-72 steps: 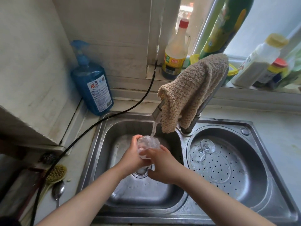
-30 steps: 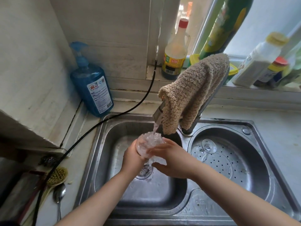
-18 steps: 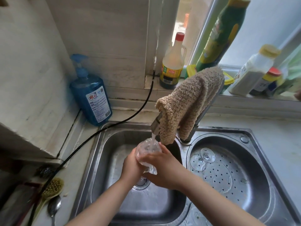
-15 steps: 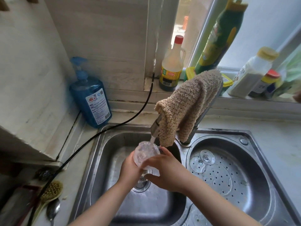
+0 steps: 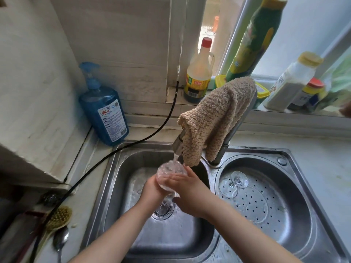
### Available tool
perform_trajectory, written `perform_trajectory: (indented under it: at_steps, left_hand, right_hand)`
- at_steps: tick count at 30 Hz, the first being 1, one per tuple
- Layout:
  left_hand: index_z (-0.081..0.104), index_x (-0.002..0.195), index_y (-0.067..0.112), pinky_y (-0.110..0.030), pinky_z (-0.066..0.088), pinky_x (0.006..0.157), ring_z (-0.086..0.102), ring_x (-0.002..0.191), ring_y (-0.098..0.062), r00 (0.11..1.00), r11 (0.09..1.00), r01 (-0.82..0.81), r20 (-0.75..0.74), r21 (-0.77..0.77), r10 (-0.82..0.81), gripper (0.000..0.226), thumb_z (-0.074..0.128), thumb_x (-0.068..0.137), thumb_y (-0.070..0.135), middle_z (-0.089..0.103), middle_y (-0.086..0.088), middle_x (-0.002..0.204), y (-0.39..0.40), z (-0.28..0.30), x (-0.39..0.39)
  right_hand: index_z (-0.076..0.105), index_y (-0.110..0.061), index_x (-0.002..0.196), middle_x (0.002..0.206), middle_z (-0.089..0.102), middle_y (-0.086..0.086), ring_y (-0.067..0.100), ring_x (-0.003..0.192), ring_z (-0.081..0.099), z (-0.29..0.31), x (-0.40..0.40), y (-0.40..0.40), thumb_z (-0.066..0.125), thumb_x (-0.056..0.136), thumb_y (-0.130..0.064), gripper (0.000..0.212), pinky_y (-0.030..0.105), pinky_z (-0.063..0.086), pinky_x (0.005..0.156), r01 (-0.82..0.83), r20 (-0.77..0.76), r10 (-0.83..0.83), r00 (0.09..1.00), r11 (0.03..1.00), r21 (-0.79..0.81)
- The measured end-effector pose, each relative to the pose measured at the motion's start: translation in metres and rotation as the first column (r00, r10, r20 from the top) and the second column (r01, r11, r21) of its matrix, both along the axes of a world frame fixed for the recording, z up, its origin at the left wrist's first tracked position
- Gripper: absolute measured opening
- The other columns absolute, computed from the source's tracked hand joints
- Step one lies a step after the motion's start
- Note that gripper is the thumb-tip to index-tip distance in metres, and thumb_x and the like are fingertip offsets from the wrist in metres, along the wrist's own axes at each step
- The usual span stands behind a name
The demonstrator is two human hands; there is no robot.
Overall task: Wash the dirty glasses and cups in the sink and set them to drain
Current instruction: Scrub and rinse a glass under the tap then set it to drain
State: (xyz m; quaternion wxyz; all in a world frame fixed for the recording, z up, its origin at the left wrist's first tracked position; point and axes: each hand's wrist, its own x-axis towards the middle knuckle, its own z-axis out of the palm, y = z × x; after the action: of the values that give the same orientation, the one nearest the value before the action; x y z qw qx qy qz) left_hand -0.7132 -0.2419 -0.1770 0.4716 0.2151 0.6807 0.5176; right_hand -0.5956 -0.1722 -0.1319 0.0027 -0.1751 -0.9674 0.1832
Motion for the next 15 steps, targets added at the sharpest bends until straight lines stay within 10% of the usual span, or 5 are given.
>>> perform_trajectory:
  at_steps: [6,10,15]
  left_hand:
    - [0.07,0.093,0.007,-0.028,0.055,0.065,0.069,0.073,-0.017,0.996,0.995,0.086,0.007,-0.049,-0.086,0.026,0.081,0.071,0.003,0.074,-0.006,0.079,0.001,0.005,-0.003]
    - [0.064,0.092,-0.002,-0.016,0.046,0.047,0.067,0.056,-0.01,0.956,0.959,0.251,0.191,-0.134,-0.223,0.015,0.065,0.089,0.013,0.074,-0.007,0.071,-0.003,0.018,0.003]
    - [0.055,0.12,0.005,-0.028,0.053,0.049,0.071,0.073,-0.025,0.841,0.977,0.173,0.534,-0.124,-0.081,0.036,0.058,0.092,0.028,0.071,-0.023,0.1,-0.012,0.026,-0.004]
  right_hand:
    - [0.072,-0.027,0.095,0.098,0.07,-0.007,0.006,0.09,0.061,-0.001,0.015,0.016,0.061,0.082,-0.045,0.025,0.03,0.043,0.089,0.258,-0.146,-0.296,0.944,0.938,-0.233]
    - [0.069,-0.022,0.09,0.083,0.068,-0.009,-0.005,0.073,0.058,-0.002,0.006,0.016,0.063,0.089,-0.028,0.009,0.012,0.042,0.07,0.358,-0.099,-0.511,0.854,0.713,-0.603]
    - [0.061,-0.01,0.077,0.066,0.05,0.004,0.016,0.062,0.044,-0.009,-0.009,0.018,0.052,0.096,-0.024,0.026,0.022,0.037,0.058,0.41,0.018,-0.617,0.787,0.502,-0.761]
